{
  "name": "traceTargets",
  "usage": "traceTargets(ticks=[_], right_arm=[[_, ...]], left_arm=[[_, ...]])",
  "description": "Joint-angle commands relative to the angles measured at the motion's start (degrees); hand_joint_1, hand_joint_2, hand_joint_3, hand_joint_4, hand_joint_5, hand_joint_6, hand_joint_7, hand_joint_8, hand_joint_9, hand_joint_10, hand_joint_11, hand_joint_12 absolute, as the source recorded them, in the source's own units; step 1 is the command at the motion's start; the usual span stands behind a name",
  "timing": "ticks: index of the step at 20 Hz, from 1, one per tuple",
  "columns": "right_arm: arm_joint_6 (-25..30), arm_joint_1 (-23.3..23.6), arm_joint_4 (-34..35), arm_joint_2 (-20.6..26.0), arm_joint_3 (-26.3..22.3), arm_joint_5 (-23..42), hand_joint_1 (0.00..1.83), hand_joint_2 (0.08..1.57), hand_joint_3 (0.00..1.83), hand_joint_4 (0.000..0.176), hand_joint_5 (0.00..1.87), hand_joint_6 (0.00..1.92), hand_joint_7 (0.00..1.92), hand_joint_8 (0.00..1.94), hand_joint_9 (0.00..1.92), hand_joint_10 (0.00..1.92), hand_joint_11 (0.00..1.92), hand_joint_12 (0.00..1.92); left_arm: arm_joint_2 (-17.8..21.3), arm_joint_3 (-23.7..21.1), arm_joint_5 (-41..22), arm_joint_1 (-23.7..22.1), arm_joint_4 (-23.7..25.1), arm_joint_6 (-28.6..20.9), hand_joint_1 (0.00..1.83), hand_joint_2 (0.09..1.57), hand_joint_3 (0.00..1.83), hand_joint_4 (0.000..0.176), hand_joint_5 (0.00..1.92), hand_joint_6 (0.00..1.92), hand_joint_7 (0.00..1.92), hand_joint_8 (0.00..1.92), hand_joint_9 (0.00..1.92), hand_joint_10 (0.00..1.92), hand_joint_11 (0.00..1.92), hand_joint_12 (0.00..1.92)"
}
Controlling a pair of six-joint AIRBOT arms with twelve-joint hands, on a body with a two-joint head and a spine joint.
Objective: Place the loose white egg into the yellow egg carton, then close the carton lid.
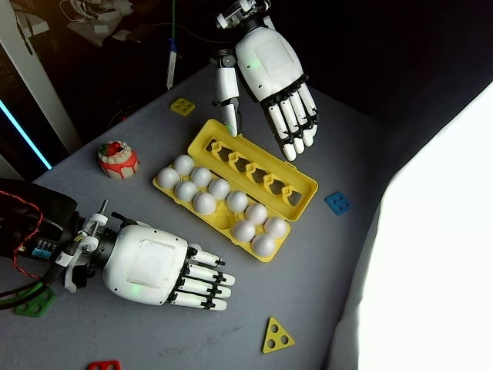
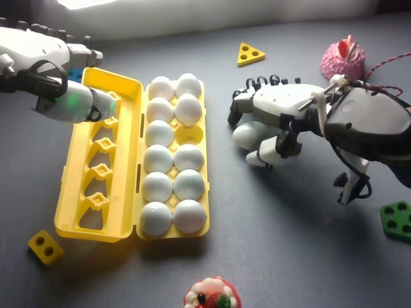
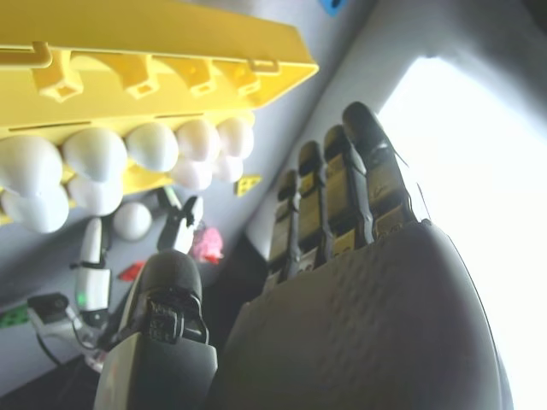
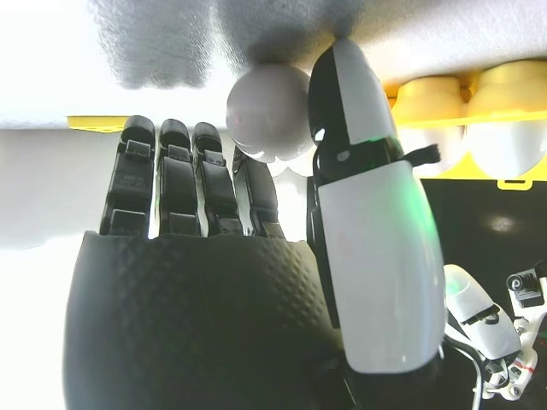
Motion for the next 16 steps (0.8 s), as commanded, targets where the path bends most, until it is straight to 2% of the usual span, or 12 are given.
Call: traceTargets(ticks=[1, 7, 8, 10, 11, 12, 13, 14, 16], right_arm=[[0.0, 0.8, -1.6, 0.1, 0.1, 2.6, 1.08, 1.15, 0.00, 0.000, 0.20, 0.79, 0.04, 0.00, 0.00, 0.00, 0.00, 0.00], [0.0, 0.8, -1.6, 0.1, 0.1, 2.7, 1.09, 1.14, 0.00, 0.000, 0.26, 0.81, 0.05, 0.00, 0.00, 0.00, 0.00, 0.00], [-0.1, 0.8, -1.6, 0.1, 0.1, 2.7, 1.04, 1.15, 0.00, 0.000, 0.33, 0.79, 0.08, 0.01, 0.00, 0.00, 0.00, 0.00], [-0.1, 0.8, -1.6, 0.1, 0.1, 2.8, 0.96, 1.15, 0.00, 0.000, 0.46, 0.86, 0.16, 0.02, 0.04, 0.02, 0.00, 0.00], [-0.1, 0.8, -1.6, 0.1, 0.1, 2.8, 0.98, 1.15, 0.00, 0.000, 0.51, 0.89, 0.19, 0.02, 0.04, 0.02, 0.00, 0.00], [-0.1, 0.8, -1.6, 0.1, 0.1, 2.8, 1.06, 1.20, 0.00, 0.000, 0.75, 1.20, 0.31, 0.05, 0.08, 0.04, 0.00, 0.00], [-0.1, 0.8, -1.6, 0.1, 0.1, 2.8, 1.09, 1.20, 0.00, 0.000, 0.80, 1.25, 0.37, 0.06, 0.11, 0.05, 0.00, 0.00], [-0.1, 0.8, -1.6, 0.1, 0.1, 2.8, 1.09, 1.21, 0.00, 0.000, 0.80, 1.27, 0.40, 0.06, 0.11, 0.05, 0.00, 0.00], [-0.1, 0.8, -1.6, 0.1, 0.1, 2.8, 1.09, 1.21, 0.00, 0.000, 0.80, 1.28, 0.41, 0.05, 0.12, 0.06, 0.01, 0.00]], left_arm=[[-0.1, 0.1, -1.0, -0.8, 2.5, 0.1, 0.05, 1.33, 0.00, 0.021, 0.11, 0.00, 0.18, 0.00, 0.14, 0.00, 0.00, 0.62], [-0.1, -0.1, -1.1, -0.7, 2.1, 0.1, 0.04, 1.33, 0.00, 0.019, 0.10, 0.00, 0.16, 0.00, 0.12, 0.00, 0.00, 0.58], [-0.1, -0.1, -1.1, -0.7, 2.1, 0.1, 0.07, 1.33, 0.00, 0.021, 0.09, 0.00, 0.17, 0.00, 0.12, 0.00, 0.00, 0.53], [-0.1, -0.1, -1.0, -0.7, 2.1, 0.1, 0.06, 1.32, 0.00, 0.022, 0.10, 0.00, 0.18, 0.00, 0.14, 0.01, 0.00, 0.60], [-0.1, 0.0, -1.1, -0.7, 2.1, 0.1, 0.05, 1.32, 0.00, 0.024, 0.10, 0.00, 0.18, 0.00, 0.15, 0.01, 0.00, 0.68], [-0.1, 0.0, -1.1, -0.7, 2.1, 0.1, 0.04, 1.33, 0.00, 0.025, 0.09, 0.00, 0.18, 0.00, 0.14, 0.00, 0.00, 0.63], [-0.1, 0.0, -1.1, -0.7, 2.0, 0.1, 0.05, 1.33, 0.00, 0.019, 0.09, 0.00, 0.19, 0.00, 0.14, 0.00, 0.00, 0.59], [-0.1, 0.0, -1.1, -0.7, 1.9, 0.1, 0.04, 1.33, 0.00, 0.026, 0.08, 0.00, 0.17, 0.00, 0.12, 0.00, 0.00, 0.59], [-0.1, 0.0, -1.1, -0.7, 1.8, 0.0, 0.04, 1.32, 0.00, 0.025, 0.10, 0.01, 0.20, 0.01, 0.14, 0.01, 0.00, 0.63]])
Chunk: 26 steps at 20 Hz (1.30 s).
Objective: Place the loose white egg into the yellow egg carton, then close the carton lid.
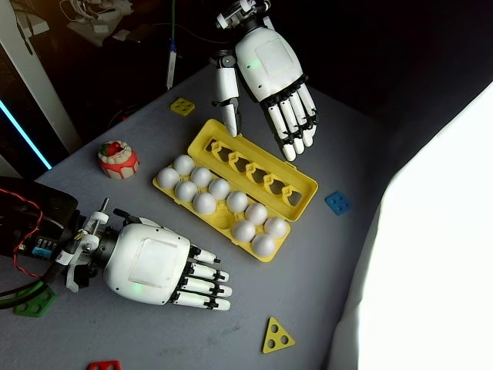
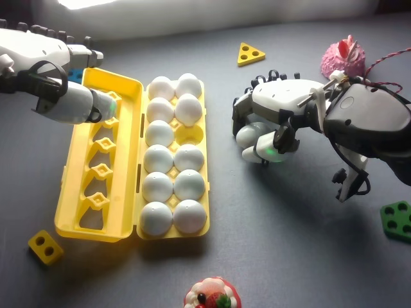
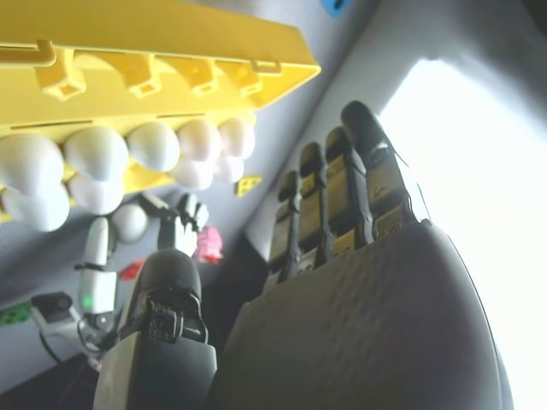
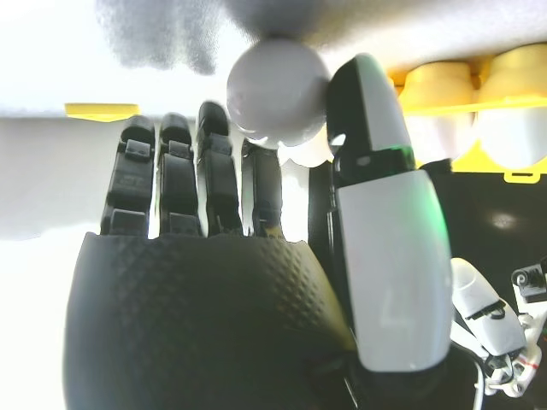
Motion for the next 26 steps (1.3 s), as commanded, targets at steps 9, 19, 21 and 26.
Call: traceTargets(ticks=[9, 19, 21, 26], right_arm=[[-0.2, 0.4, -1.6, 0.1, 0.1, 2.5, 1.11, 1.19, 0.00, 0.000, 0.83, 1.22, 0.42, 0.03, 0.11, 0.06, 0.00, 0.00], [0.3, 1.9, -2.0, 0.0, 0.0, 2.5, 1.10, 1.20, 0.00, 0.000, 0.82, 1.24, 0.40, 0.01, 0.11, 0.06, 0.00, 0.00], [0.6, 2.4, -2.0, -0.5, 0.0, 3.8, 1.11, 1.20, 0.00, 0.000, 0.82, 1.24, 0.41, 0.01, 0.11, 0.06, 0.00, 0.00], [13.4, 3.6, -12.1, -1.9, -0.2, 6.3, 1.10, 1.21, 0.00, 0.000, 0.80, 1.27, 0.38, 0.00, 0.09, 0.05, 0.00, 0.00]], left_arm=[[-0.1, 0.0, -1.1, -0.7, 2.4, -0.2, 0.05, 1.33, 0.00, 0.025, 0.08, 0.00, 0.18, 0.00, 0.12, 0.00, 0.00, 0.58], [-0.1, 0.1, -1.1, -0.7, 2.4, -0.2, 0.08, 1.32, 0.00, 0.023, 0.09, 0.00, 0.16, 0.00, 0.11, 0.01, 0.00, 0.55], [-0.1, 0.1, -1.1, -0.7, 2.4, -0.2, 0.07, 1.33, 0.00, 0.019, 0.10, 0.00, 0.20, 0.01, 0.15, 0.01, 0.00, 0.61], [-0.1, 0.1, -1.1, -0.7, 2.4, -0.2, 0.05, 1.33, 0.00, 0.022, 0.08, 0.00, 0.17, 0.00, 0.13, 0.00, 0.00, 0.68]])
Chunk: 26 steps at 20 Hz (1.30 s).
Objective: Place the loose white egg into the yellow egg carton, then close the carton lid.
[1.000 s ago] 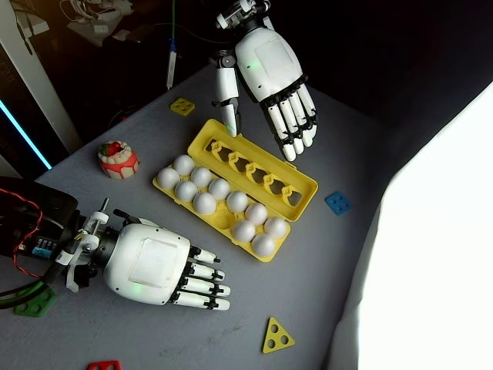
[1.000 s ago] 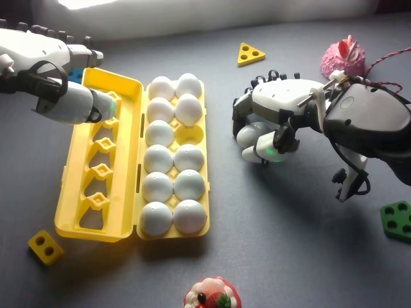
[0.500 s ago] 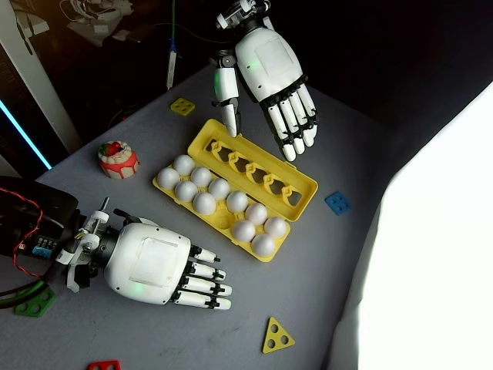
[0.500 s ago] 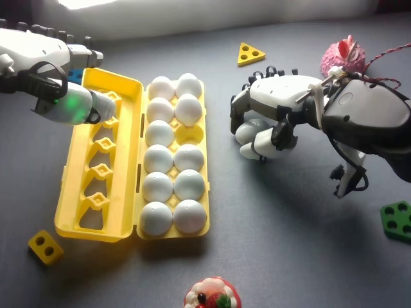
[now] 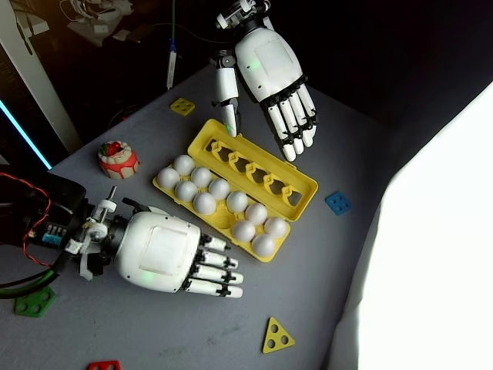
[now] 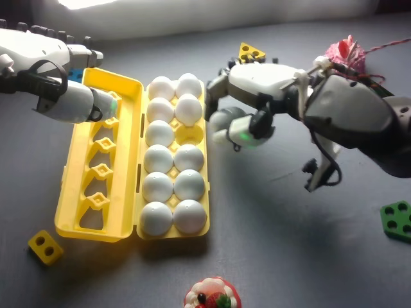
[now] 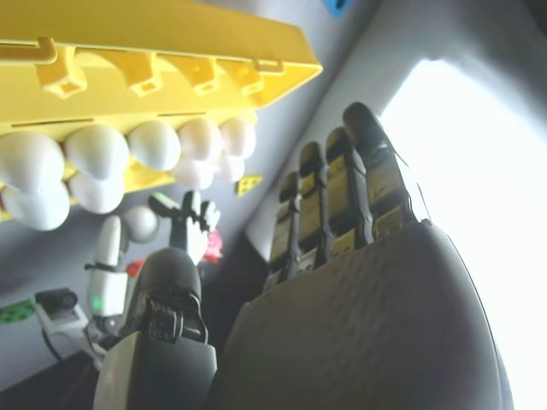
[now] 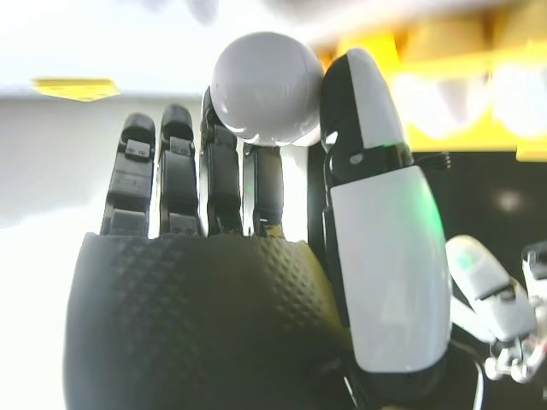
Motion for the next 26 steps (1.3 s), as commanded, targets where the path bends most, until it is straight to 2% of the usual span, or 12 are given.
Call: traceTargets(ticks=[1, 4, 8, 10, 13, 15, 18, 19, 21, 24, 25, 26], right_arm=[[1.5, 1.0, -2.8, 0.0, 0.0, 5.3, 1.10, 1.20, 0.00, 0.000, 0.81, 1.26, 0.40, 0.01, 0.11, 0.06, 0.00, 0.00], [8.3, 2.2, -8.9, -1.0, 0.0, 8.5, 1.09, 1.20, 0.00, 0.000, 0.81, 1.26, 0.39, 0.00, 0.10, 0.06, 0.00, 0.00], [13.1, 2.6, -11.4, -3.2, 0.0, 11.2, 1.09, 1.21, 0.00, 0.000, 0.80, 1.27, 0.39, 0.00, 0.10, 0.06, 0.00, 0.00], [19.1, 2.2, -14.5, -3.8, 0.0, 13.5, 1.11, 1.20, 0.00, 0.000, 0.82, 1.25, 0.39, 0.00, 0.10, 0.06, 0.00, 0.00], [29.5, 1.1, -17.7, -4.2, 0.2, 17.4, 1.09, 1.21, 0.00, 0.000, 0.79, 1.29, 0.40, 0.00, 0.10, 0.06, 0.00, 0.00], [31.6, 0.9, -17.8, -4.5, 0.7, 17.7, 1.08, 1.21, 0.00, 0.000, 0.79, 1.30, 0.40, 0.00, 0.10, 0.06, 0.00, 0.00], [36.9, 0.2, -17.8, -4.9, 1.6, 17.6, 1.09, 1.20, 0.00, 0.000, 0.82, 1.25, 0.41, 0.01, 0.12, 0.07, 0.02, 0.02], [38.6, -0.1, -17.8, -5.2, 2.2, 16.9, 1.09, 1.20, 0.00, 0.000, 0.81, 1.26, 0.41, 0.00, 0.12, 0.07, 0.01, 0.02], [38.7, -0.6, -17.8, -5.5, 2.5, 16.6, 1.08, 1.22, 0.00, 0.000, 0.78, 1.30, 0.40, 0.00, 0.11, 0.07, 0.00, 0.00], [39.3, -1.3, -17.4, -6.3, 3.6, 15.8, 1.09, 1.22, 0.00, 0.000, 0.79, 1.29, 0.41, 0.00, 0.11, 0.07, 0.00, 0.00], [39.7, -1.4, -17.0, -6.6, 4.0, 15.5, 1.09, 1.22, 0.00, 0.000, 0.79, 1.29, 0.40, 0.00, 0.11, 0.07, 0.00, 0.00], [40.2, -1.6, -17.0, -6.9, 4.4, 15.5, 1.10, 1.21, 0.00, 0.000, 0.80, 1.27, 0.40, 0.00, 0.10, 0.07, 0.00, 0.00]], left_arm=[[-0.1, 0.1, -1.2, -0.7, 2.4, -0.1, 0.02, 1.33, 0.00, 0.022, 0.06, 0.00, 0.16, 0.00, 0.12, 0.00, 0.00, 0.64], [-0.1, 0.2, -1.2, -0.8, 2.4, -0.1, 0.03, 1.34, 0.00, 0.023, 0.09, 0.01, 0.18, 0.00, 0.11, 0.00, 0.00, 0.58], [-0.2, 0.2, -1.2, -0.9, 2.4, -0.1, 0.04, 1.34, 0.00, 0.025, 0.06, 0.00, 0.16, 0.00, 0.10, 0.00, 0.00, 0.54], [-0.2, 0.3, -1.2, -0.9, 2.4, -0.2, 0.06, 1.33, 0.00, 0.024, 0.08, 0.00, 0.17, 0.00, 0.10, 0.00, 0.00, 0.46], [-0.2, 0.2, -1.2, -0.9, 2.4, -0.3, 0.03, 1.34, 0.00, 0.021, 0.07, 0.00, 0.15, 0.00, 0.10, 0.00, 0.00, 0.50], [-0.3, 0.3, -1.2, -0.9, 2.4, -0.3, 0.03, 1.33, 0.00, 0.022, 0.07, 0.00, 0.16, 0.00, 0.11, 0.01, 0.00, 0.55], [-0.4, 0.4, -1.2, -1.0, 2.4, -0.3, 0.01, 1.34, 0.00, 0.018, 0.08, 0.00, 0.15, 0.01, 0.10, 0.01, 0.00, 0.46], [-0.4, 0.4, -1.2, -0.9, 2.4, -0.3, 0.02, 1.34, 0.00, 0.012, 0.10, 0.01, 0.17, 0.01, 0.12, 0.01, 0.00, 0.59], [-0.4, 0.5, -1.2, -0.9, 2.4, -0.3, 0.05, 1.32, 0.00, 0.030, 0.11, 0.01, 0.19, 0.00, 0.14, 0.01, 0.00, 0.74], [-0.5, 0.5, -1.2, -0.9, 2.5, -0.2, 0.06, 1.33, 0.00, 0.014, 0.13, 0.01, 0.19, 0.00, 0.12, 0.00, 0.00, 0.56], [-0.5, 0.5, -1.2, -0.9, 2.5, -0.2, 0.05, 1.33, 0.00, 0.019, 0.12, 0.00, 0.18, 0.00, 0.12, 0.00, 0.00, 0.51], [-0.5, 0.5, -1.2, -0.9, 2.5, -0.2, 0.07, 1.33, 0.00, 0.013, 0.14, 0.01, 0.18, 0.00, 0.13, 0.00, 0.00, 0.56]])
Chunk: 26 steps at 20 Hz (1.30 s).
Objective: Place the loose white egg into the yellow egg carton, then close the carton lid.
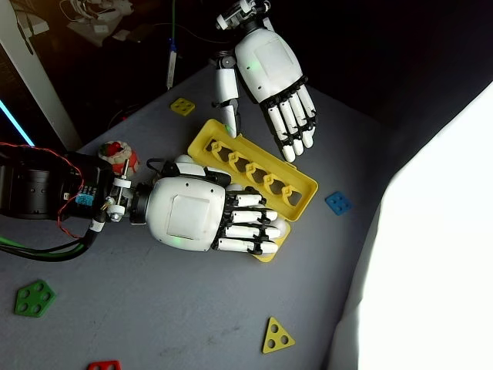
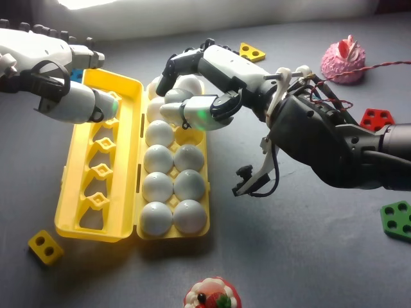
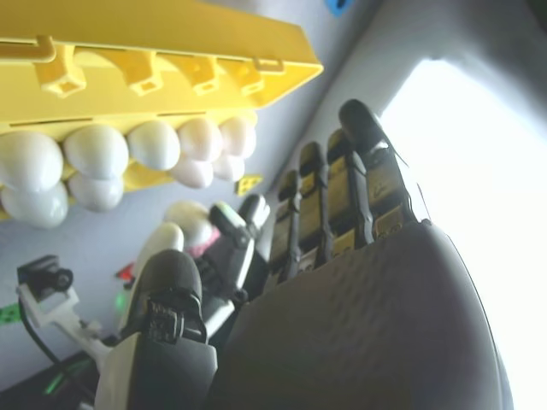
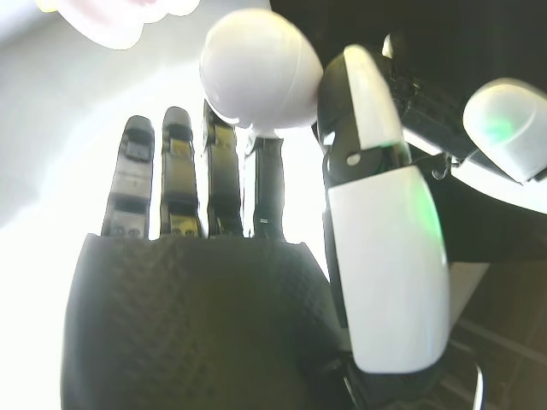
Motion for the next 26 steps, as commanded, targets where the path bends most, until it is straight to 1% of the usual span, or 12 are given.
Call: traceTargets(ticks=[1, 2, 3, 12, 15, 16, 18, 19, 21, 23, 25, 26], right_arm=[[0.8, 0.2, -2.0, -0.2, 0.3, 4.9, 1.09, 1.21, 0.00, 0.000, 0.80, 1.28, 0.40, 0.00, 0.10, 0.07, 0.00, 0.00], [0.9, 0.1, -1.9, -0.5, 0.5, 4.9, 1.09, 1.21, 0.00, 0.000, 0.80, 1.28, 0.40, 0.00, 0.10, 0.07, 0.00, 0.00], [1.1, -0.2, -1.7, -1.0, 1.1, 5.0, 1.09, 1.22, 0.00, 0.000, 0.78, 1.30, 0.39, 0.00, 0.09, 0.07, 0.00, 0.00], [1.9, -1.0, -1.7, -2.4, 2.8, 5.8, 1.11, 1.20, 0.00, 0.000, 0.83, 1.24, 0.41, 0.01, 0.10, 0.08, 0.00, 0.00], [1.9, -0.9, -2.2, -2.3, 2.8, 5.8, 1.04, 1.25, 0.02, 0.000, 0.71, 1.39, 0.35, 0.02, 0.09, 0.08, 0.00, 0.00], [1.9, -0.9, -3.2, -2.2, 2.8, 5.8, 0.95, 1.17, 0.00, 0.000, 0.48, 0.94, 0.32, 0.01, 0.09, 0.08, 0.00, 0.00], [3.4, -1.1, -6.6, -1.0, 2.7, 5.7, 0.81, 1.16, 0.00, 0.000, 0.37, 0.50, 0.30, 0.00, 0.08, 0.09, 0.00, 0.02], [4.7, -1.3, -8.7, -0.1, 2.5, 5.7, 0.80, 1.17, 0.00, 0.000, 0.32, 0.55, 0.29, 0.00, 0.08, 0.10, 0.00, 0.06], [5.7, -1.8, -12.3, 2.6, 1.5, 5.7, 0.78, 1.17, 0.00, 0.000, 0.28, 0.56, 0.29, 0.00, 0.09, 0.11, 0.00, 0.12], [5.8, -2.4, -13.8, 5.6, 0.0, 5.8, 0.77, 1.17, 0.00, 0.000, 0.27, 0.57, 0.28, 0.00, 0.07, 0.11, 0.00, 0.06], [5.8, -3.1, -14.7, 8.6, -2.2, 5.7, 0.82, 1.16, 0.00, 0.000, 0.27, 0.57, 0.29, 0.01, 0.09, 0.13, 0.00, 0.11], [5.5, -3.6, -15.8, 10.9, -4.0, 5.5, 0.84, 1.15, 0.00, 0.000, 0.30, 0.54, 0.29, 0.00, 0.09, 0.13, 0.00, 0.29]], left_arm=[[-0.1, 0.4, -1.4, -0.9, 2.5, -0.2, 0.10, 1.32, 0.00, 0.007, 0.15, 0.01, 0.19, 0.01, 0.13, 0.00, 0.00, 0.58], [-0.1, 0.4, -1.4, -0.9, 2.5, -0.2, 0.10, 1.32, 0.00, 0.007, 0.15, 0.01, 0.19, 0.01, 0.13, 0.00, 0.00, 0.58], [-0.1, 0.4, -1.4, -0.9, 2.6, -0.2, 0.05, 1.33, 0.00, 0.020, 0.11, 0.00, 0.16, 0.00, 0.10, 0.00, 0.00, 0.48], [-0.1, 0.5, -1.4, -0.9, 2.6, -0.2, 0.07, 1.33, 0.00, 0.022, 0.11, 0.00, 0.18, 0.00, 0.13, 0.01, 0.00, 0.59], [-0.1, 0.6, -1.4, -0.9, 2.6, -0.2, 0.02, 1.33, 0.00, 0.027, 0.08, 0.01, 0.16, 0.00, 0.12, 0.01, 0.00, 0.61], [-0.1, 0.6, -1.4, -0.8, 2.6, -0.2, 0.04, 1.33, 0.00, 0.025, 0.07, 0.00, 0.14, 0.00, 0.12, 0.00, 0.00, 0.58], [-0.1, 0.8, -1.4, -0.7, 2.5, -0.4, 0.09, 1.33, 0.00, 0.020, 0.11, 0.02, 0.18, 0.01, 0.13, 0.01, 0.00, 0.59], [-0.1, 0.9, -1.4, -0.7, 2.5, -0.8, 0.08, 1.33, 0.00, 0.016, 0.11, 0.01, 0.18, 0.01, 0.13, 0.01, 0.00, 0.60], [-0.3, 1.8, -1.4, -0.5, 2.5, -3.3, 0.05, 1.33, 0.00, 0.025, 0.08, 0.00, 0.17, 0.00, 0.12, 0.00, 0.00, 0.59], [-0.6, 2.8, -1.0, -0.5, 2.1, -5.9, 0.07, 1.33, 0.00, 0.025, 0.09, 0.01, 0.16, 0.00, 0.11, 0.00, 0.00, 0.58], [-1.1, 3.9, 0.1, -0.7, -0.6, -6.1, 0.03, 1.34, 0.00, 0.016, 0.10, 0.00, 0.17, 0.00, 0.12, 0.00, 0.00, 0.56], [-1.4, 4.6, 0.7, -0.8, -2.3, -7.0, 0.03, 1.34, 0.00, 0.017, 0.10, 0.00, 0.16, 0.00, 0.13, 0.01, 0.00, 0.62]])
